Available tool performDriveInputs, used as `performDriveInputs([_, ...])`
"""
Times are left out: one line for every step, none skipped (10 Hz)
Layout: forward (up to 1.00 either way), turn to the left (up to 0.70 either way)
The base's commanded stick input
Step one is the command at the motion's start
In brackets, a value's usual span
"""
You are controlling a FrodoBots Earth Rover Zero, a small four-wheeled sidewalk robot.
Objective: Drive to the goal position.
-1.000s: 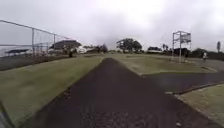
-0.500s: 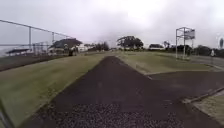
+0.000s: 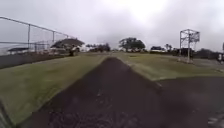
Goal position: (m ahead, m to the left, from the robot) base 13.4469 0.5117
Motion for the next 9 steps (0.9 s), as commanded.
performDriveInputs([1.00,0.00])
performDriveInputs([1.00,0.00])
performDriveInputs([1.00,0.00])
performDriveInputs([1.00,0.00])
performDriveInputs([1.00,0.00])
performDriveInputs([1.00,0.00])
performDriveInputs([1.00,0.00])
performDriveInputs([1.00,0.00])
performDriveInputs([1.00,0.00])
